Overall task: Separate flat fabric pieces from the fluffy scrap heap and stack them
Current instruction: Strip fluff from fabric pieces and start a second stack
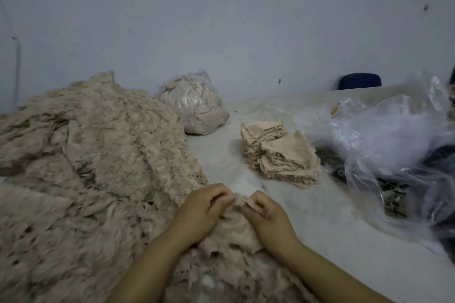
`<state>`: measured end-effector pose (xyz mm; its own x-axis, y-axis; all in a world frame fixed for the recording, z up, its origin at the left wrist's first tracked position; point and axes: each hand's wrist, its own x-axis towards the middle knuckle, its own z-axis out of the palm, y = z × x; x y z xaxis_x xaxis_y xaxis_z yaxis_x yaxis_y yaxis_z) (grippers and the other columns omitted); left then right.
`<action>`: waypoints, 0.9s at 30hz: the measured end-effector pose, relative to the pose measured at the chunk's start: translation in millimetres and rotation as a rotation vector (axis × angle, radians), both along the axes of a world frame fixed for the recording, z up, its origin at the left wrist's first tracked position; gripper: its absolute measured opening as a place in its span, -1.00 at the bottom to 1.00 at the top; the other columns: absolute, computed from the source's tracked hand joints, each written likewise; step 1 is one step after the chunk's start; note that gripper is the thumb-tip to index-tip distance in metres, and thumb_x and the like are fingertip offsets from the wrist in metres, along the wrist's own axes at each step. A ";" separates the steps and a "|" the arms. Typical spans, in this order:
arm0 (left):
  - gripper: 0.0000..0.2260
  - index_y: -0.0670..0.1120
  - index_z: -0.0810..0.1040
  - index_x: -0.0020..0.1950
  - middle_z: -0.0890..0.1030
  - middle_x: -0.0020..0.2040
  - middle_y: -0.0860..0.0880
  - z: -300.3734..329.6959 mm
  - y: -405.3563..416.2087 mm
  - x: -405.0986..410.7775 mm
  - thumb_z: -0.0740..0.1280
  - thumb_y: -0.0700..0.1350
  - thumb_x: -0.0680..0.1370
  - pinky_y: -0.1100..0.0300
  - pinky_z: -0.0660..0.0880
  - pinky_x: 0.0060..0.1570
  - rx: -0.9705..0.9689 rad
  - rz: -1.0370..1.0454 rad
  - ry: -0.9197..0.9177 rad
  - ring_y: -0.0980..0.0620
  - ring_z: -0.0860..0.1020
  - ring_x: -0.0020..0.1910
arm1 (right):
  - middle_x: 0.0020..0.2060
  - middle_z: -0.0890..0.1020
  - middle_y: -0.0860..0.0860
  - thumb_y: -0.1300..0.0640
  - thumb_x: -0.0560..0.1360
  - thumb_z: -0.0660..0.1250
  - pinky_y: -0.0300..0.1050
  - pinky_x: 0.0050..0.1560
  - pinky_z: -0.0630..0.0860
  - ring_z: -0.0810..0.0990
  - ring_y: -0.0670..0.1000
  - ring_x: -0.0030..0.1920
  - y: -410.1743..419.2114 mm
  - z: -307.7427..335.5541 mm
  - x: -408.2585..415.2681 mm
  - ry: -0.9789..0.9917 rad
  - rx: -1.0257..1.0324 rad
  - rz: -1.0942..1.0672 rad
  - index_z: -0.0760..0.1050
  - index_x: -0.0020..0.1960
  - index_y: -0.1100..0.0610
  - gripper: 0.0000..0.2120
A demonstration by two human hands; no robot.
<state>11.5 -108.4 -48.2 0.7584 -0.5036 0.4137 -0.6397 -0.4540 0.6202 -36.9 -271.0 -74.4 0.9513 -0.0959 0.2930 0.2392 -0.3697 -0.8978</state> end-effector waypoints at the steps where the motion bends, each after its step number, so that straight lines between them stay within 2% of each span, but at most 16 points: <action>1: -0.92 0.12 0.51 -0.09 0.56 -0.17 0.16 -2.7 2.4 3.4 0.25 0.06 0.55 0.27 0.40 -0.13 0.064 0.035 -0.040 0.20 0.50 -0.16 | -0.44 0.39 -0.13 0.23 0.52 0.33 -0.22 -0.32 0.29 0.36 -0.14 -0.37 -3.3 1.1 1.5 -0.002 0.067 -0.032 0.33 -0.30 0.15 -0.74; 3: -0.89 -0.01 0.50 -0.07 0.53 -0.16 0.07 -8.8 11.3 12.1 0.24 -0.03 0.60 0.14 0.37 -0.08 0.184 0.160 -0.148 0.06 0.49 -0.11 | -0.42 0.43 -0.11 0.34 0.51 0.29 -0.25 -0.30 0.32 0.40 -0.08 -0.34 -11.7 3.6 3.6 0.019 0.188 -0.065 0.36 -0.27 0.16 -0.78; 5: -0.82 -0.07 0.52 -0.14 0.55 -0.19 0.00 -9.8 16.0 14.4 0.20 -0.12 0.62 0.10 0.37 -0.10 0.152 0.253 -0.200 -0.04 0.51 -0.13 | -0.37 0.46 -0.09 0.37 0.48 0.30 -0.23 -0.28 0.36 0.41 -0.05 -0.31 -14.8 2.7 2.2 0.087 0.196 -0.015 0.40 -0.22 0.13 -0.81; 7: -0.77 0.03 0.48 -0.22 0.53 -0.25 0.03 -6.1 10.5 8.7 0.17 -0.04 0.62 0.09 0.39 -0.17 0.134 0.189 -0.232 -0.03 0.52 -0.20 | -0.26 0.50 -0.08 0.28 0.44 0.38 -0.19 -0.21 0.42 0.46 -0.06 -0.24 -11.4 2.3 0.0 0.141 0.117 0.063 0.45 -0.06 0.05 -0.81; 9: -0.70 0.02 0.43 -0.22 0.53 -0.27 0.01 -5.7 0.3 2.6 0.05 0.13 0.57 0.06 0.42 -0.20 0.176 0.114 -0.234 -0.05 0.51 -0.24 | -0.32 0.51 -0.14 0.17 0.48 0.40 -0.31 -0.22 0.39 0.46 -0.17 -0.29 -6.1 5.2 -0.4 0.046 0.067 0.066 0.47 -0.13 -0.04 -0.86; 11: -0.68 -0.02 0.41 -0.20 0.54 -0.27 -0.07 -11.8 -2.1 5.5 0.05 0.14 0.60 0.01 0.44 -0.19 0.151 0.144 -0.165 -0.10 0.51 -0.24 | -0.47 0.40 -0.11 0.14 0.56 0.30 -0.34 -0.35 0.29 0.33 -0.20 -0.43 -3.9 5.9 2.4 -0.058 0.108 -0.048 0.32 -0.34 0.03 -0.68; 12: -0.70 -0.05 0.41 -0.20 0.53 -0.28 -0.09 -14.7 1.3 9.8 0.09 0.08 0.63 0.02 0.43 -0.18 0.113 0.198 -0.120 -0.11 0.51 -0.24 | -0.48 0.34 -0.10 0.13 0.58 0.27 -0.30 -0.38 0.26 0.28 -0.19 -0.45 -5.5 7.1 4.0 -0.071 0.155 -0.126 0.26 -0.35 0.08 -0.65; 15: -0.74 -0.12 0.45 -0.18 0.43 -0.31 -0.04 -20.3 18.6 21.2 0.12 -0.07 0.65 0.09 0.26 -0.27 0.012 0.388 0.019 -0.06 0.43 -0.25 | -0.47 0.40 -0.07 0.09 0.60 0.23 -0.23 -0.36 0.32 0.34 -0.13 -0.42 -17.2 9.0 10.0 -0.052 0.347 -0.309 0.35 -0.31 0.13 -0.68; 17: -0.68 -0.03 0.38 -0.32 0.34 -0.40 0.02 -19.6 28.6 24.2 0.14 -0.05 0.64 0.13 0.17 -0.32 -0.084 0.435 0.106 0.00 0.37 -0.34 | -0.50 0.43 -0.13 0.07 0.61 0.21 -0.25 -0.34 0.35 0.38 -0.13 -0.41 -30.9 10.9 11.5 -0.032 0.498 -0.363 0.38 -0.31 0.08 -0.68; 19: -0.57 0.04 0.20 -0.46 0.21 -0.49 0.08 -12.6 26.6 18.0 0.22 0.04 0.58 0.17 0.15 -0.36 -0.207 0.343 0.204 0.09 0.24 -0.47 | -0.44 0.50 -0.06 0.04 0.61 0.21 -0.16 -0.24 0.39 0.44 -0.06 -0.34 -35.3 12.4 9.7 0.026 0.525 -0.330 0.44 -0.26 0.12 -0.70; 21: -0.60 0.02 0.33 -0.47 0.35 -0.47 0.05 -8.5 15.6 8.9 0.31 0.14 0.49 0.22 0.31 -0.32 -0.238 0.176 0.251 0.10 0.35 -0.47 | -0.35 0.55 0.02 0.04 0.60 0.23 -0.14 -0.20 0.43 0.51 -0.02 -0.29 -28.6 14.1 6.3 0.077 0.551 -0.217 0.50 -0.19 0.16 -0.74; 22: -0.71 0.03 0.50 -0.35 0.53 -0.34 0.05 -7.3 7.3 2.2 0.37 0.18 0.45 0.28 0.42 -0.22 -0.217 0.097 0.288 0.14 0.50 -0.35 | -0.34 0.57 0.01 0.05 0.59 0.24 -0.18 -0.24 0.46 0.53 -0.03 -0.29 -24.1 14.9 4.4 0.091 0.574 -0.135 0.51 -0.19 0.15 -0.76; 23: -0.75 0.03 0.58 -0.10 0.62 -0.12 0.08 -8.1 -0.9 -2.3 0.41 0.19 0.42 0.37 0.46 -0.08 -0.211 0.004 0.358 0.25 0.57 -0.16 | -0.33 0.58 0.02 0.07 0.58 0.26 -0.19 -0.26 0.49 0.55 -0.03 -0.28 -19.9 16.0 2.6 0.107 0.592 -0.037 0.54 -0.18 0.12 -0.79; 24: -0.64 0.05 0.53 0.12 0.60 0.05 0.14 -8.9 -7.9 -6.0 0.42 0.16 0.39 0.41 0.46 0.00 -0.221 -0.050 0.436 0.32 0.55 0.00 | -0.29 0.61 0.07 0.10 0.57 0.27 -0.14 -0.23 0.52 0.57 0.01 -0.25 -15.9 18.0 -0.5 0.130 0.594 0.060 0.57 -0.16 0.12 -0.82; 25: -0.58 0.07 0.49 0.19 0.58 0.08 0.19 -10.7 -13.7 -8.4 0.45 0.11 0.37 0.41 0.47 0.01 -0.249 -0.092 0.507 0.31 0.54 0.05 | -0.23 0.63 0.13 0.15 0.56 0.29 -0.07 -0.18 0.55 0.59 0.06 -0.22 -12.9 19.8 -3.2 0.148 0.573 0.129 0.60 -0.11 0.14 -0.86; 27: -0.84 0.05 0.59 -0.02 0.62 -0.16 0.11 -11.6 -20.2 -13.4 0.48 -0.06 0.43 0.38 0.47 -0.21 -0.340 -0.111 0.553 0.18 0.57 -0.18 | -0.19 0.67 0.16 0.26 0.53 0.32 -0.05 -0.17 0.58 0.63 0.07 -0.21 -10.5 21.5 -6.1 0.141 0.550 0.141 0.59 -0.08 0.21 -0.92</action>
